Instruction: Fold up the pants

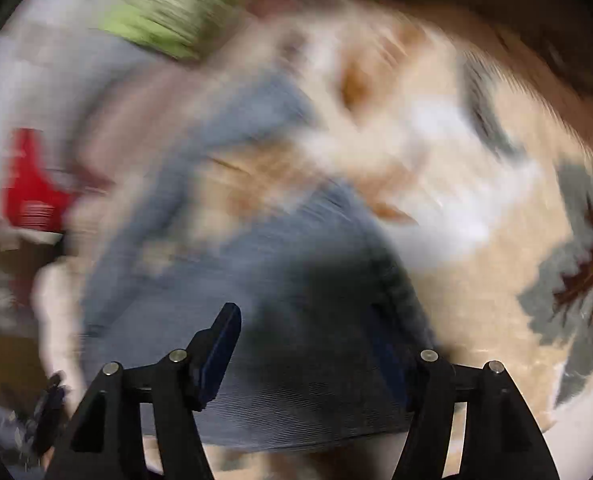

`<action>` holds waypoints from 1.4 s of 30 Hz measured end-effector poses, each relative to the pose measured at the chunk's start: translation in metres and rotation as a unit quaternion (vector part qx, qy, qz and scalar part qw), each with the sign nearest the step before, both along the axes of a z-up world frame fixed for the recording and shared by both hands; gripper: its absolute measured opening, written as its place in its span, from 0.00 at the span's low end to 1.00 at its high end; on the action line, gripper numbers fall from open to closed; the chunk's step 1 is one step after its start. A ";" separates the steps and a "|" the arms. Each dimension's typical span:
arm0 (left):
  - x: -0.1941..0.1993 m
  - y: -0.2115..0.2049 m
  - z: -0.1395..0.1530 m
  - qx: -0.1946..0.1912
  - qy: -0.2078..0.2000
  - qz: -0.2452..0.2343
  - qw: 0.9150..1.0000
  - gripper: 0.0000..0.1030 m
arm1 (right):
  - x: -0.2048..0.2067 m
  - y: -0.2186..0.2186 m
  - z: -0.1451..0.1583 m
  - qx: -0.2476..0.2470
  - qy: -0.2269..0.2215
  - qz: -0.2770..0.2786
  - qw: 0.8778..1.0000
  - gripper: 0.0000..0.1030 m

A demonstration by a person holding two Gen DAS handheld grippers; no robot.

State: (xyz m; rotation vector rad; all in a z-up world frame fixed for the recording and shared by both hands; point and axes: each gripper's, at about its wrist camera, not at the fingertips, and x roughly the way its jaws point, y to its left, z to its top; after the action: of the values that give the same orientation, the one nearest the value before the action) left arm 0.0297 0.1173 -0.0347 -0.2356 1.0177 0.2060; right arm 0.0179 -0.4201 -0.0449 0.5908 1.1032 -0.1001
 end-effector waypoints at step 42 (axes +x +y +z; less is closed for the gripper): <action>0.141 0.090 -0.032 -0.090 0.053 0.079 0.991 0.49 | 0.161 -0.020 0.033 -0.086 -0.002 -0.049 0.995 0.15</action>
State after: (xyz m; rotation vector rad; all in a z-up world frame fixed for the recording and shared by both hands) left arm 0.1708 0.2074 -0.0668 -0.4736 1.1252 0.2722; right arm 0.1789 -0.4396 -0.0121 0.4897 1.0492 -0.2762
